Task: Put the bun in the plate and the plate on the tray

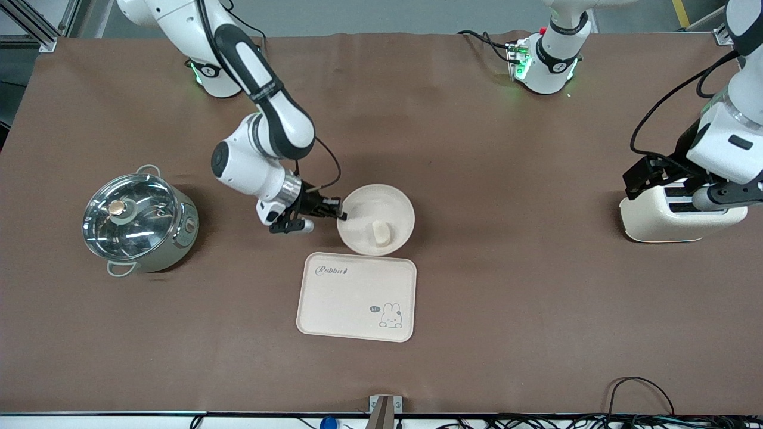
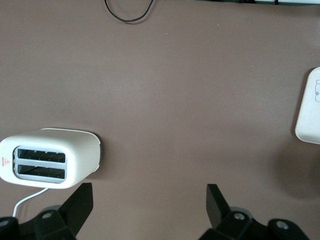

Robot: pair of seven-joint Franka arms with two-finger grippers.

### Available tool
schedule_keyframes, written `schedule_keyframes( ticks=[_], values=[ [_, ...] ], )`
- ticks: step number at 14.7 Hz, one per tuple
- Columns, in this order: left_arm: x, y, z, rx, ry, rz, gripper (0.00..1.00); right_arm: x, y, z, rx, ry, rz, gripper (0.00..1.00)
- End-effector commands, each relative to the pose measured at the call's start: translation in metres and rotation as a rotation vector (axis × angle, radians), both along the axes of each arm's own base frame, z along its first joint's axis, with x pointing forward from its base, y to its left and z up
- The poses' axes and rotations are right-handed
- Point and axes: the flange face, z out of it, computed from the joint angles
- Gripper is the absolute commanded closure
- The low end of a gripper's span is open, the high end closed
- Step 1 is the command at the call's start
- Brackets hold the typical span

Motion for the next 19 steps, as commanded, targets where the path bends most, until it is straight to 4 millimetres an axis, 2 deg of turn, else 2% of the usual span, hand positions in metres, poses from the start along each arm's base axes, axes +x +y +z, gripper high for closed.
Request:
schedule_keyframes(
  ticks=[1,3,5,7,9,13,16,17,19],
  values=[
    [-0.012,0.001,0.006,-0.026,0.013,-0.008,0.00,0.050,0.013,-0.032,0.045,0.027,-0.081,1.00],
    [-0.014,0.001,0.006,-0.026,0.020,-0.007,0.00,0.072,0.000,-0.051,0.041,0.034,-0.120,1.00],
    [-0.012,0.001,0.001,-0.027,0.030,-0.006,0.00,0.087,-0.003,-0.059,0.051,0.047,-0.147,1.00],
    [-0.008,0.005,-0.002,-0.047,0.032,0.002,0.00,0.108,-0.018,-0.058,0.032,0.059,-0.158,1.00],
    [-0.008,0.005,-0.003,-0.047,0.035,0.003,0.00,0.121,-0.027,-0.056,0.000,0.062,-0.151,1.00],
    [-0.020,0.006,0.011,-0.038,0.035,-0.032,0.00,0.124,-0.046,-0.079,-0.068,0.070,-0.131,1.00],
    [-0.027,0.015,0.018,-0.047,0.044,-0.062,0.00,0.124,-0.046,-0.081,-0.067,0.070,-0.134,1.00],
    [-0.032,0.018,0.022,-0.051,0.042,-0.074,0.00,0.124,-0.043,-0.079,-0.066,0.065,-0.137,0.93],
    [-0.042,0.025,0.016,-0.044,0.057,-0.076,0.00,0.127,-0.042,-0.077,-0.057,0.064,-0.146,0.44]
  ],
)
